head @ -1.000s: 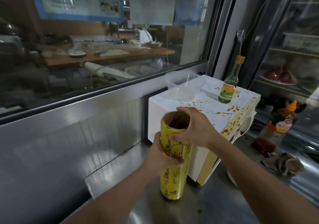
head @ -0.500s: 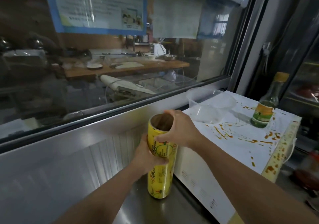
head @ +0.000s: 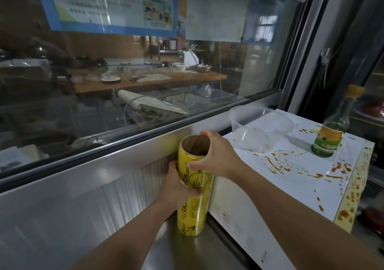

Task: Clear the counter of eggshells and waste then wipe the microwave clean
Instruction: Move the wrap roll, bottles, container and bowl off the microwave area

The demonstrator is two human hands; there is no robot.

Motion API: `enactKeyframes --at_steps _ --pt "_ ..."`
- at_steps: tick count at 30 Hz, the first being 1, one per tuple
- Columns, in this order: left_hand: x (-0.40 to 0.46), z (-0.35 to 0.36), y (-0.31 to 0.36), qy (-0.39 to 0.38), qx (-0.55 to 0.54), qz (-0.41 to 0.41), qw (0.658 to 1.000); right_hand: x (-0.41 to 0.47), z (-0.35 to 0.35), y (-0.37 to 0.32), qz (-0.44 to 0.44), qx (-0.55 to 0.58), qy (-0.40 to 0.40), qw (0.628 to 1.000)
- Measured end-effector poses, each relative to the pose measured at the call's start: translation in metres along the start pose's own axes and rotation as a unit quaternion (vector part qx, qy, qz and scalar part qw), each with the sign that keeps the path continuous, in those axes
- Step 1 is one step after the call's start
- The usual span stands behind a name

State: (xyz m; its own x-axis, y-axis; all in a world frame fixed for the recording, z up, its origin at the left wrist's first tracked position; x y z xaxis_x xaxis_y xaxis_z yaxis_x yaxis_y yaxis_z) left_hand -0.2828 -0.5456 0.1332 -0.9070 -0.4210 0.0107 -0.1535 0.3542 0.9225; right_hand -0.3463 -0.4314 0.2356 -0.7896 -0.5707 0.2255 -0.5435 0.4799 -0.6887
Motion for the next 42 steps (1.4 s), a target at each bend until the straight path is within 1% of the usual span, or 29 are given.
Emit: enactKeyframes --at_steps 7,11,13,19,23,29,32,36,42 --pt "0.004 0.0 0.001 0.021 0.031 0.007 0.999 0.003 0.002 0.007 -0.006 0.0 -0.008 1.0" --pt "0.003 0.0 0.002 0.051 0.064 0.011 0.997 0.0 0.004 0.011 -0.027 -0.072 -0.028 0.997" --pt "0.002 0.001 0.0 0.058 0.069 0.005 0.996 -0.002 0.004 0.013 -0.03 -0.087 -0.025 0.995" --pt "-0.005 0.005 -0.005 0.051 0.089 -0.031 0.994 -0.008 -0.004 0.016 -0.015 -0.067 -0.029 0.997" --pt "-0.018 0.001 -0.001 0.06 0.1 -0.051 0.992 -0.02 -0.015 0.014 -0.01 -0.056 -0.028 0.998" --pt "-0.046 -0.011 0.017 0.054 0.133 -0.049 0.988 -0.057 -0.033 -0.001 -0.059 -0.048 -0.016 0.997" --pt "-0.063 -0.015 0.027 0.051 0.145 -0.047 0.987 -0.081 -0.041 -0.003 -0.031 -0.053 -0.023 0.998" --pt "-0.089 -0.015 0.047 0.042 0.15 -0.021 0.988 -0.118 -0.056 -0.01 0.015 -0.057 -0.027 0.998" --pt "-0.137 -0.016 0.075 0.0 0.157 0.01 0.988 -0.184 -0.078 -0.029 0.059 -0.087 -0.003 0.994"
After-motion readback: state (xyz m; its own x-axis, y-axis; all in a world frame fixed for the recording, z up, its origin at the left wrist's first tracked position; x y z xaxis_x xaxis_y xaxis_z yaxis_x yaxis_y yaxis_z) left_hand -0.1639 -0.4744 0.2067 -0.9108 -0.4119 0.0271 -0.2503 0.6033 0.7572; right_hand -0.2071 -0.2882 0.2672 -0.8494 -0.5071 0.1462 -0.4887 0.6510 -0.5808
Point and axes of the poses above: each hand's wrist, its own x-axis towards the middle knuckle, its own z-axis out of the palm, y = z × x, the point moved 4 cm from there along x, towards the middle knuckle, and after that the axes turned 5 degrees about x, right-handed, at the moved point
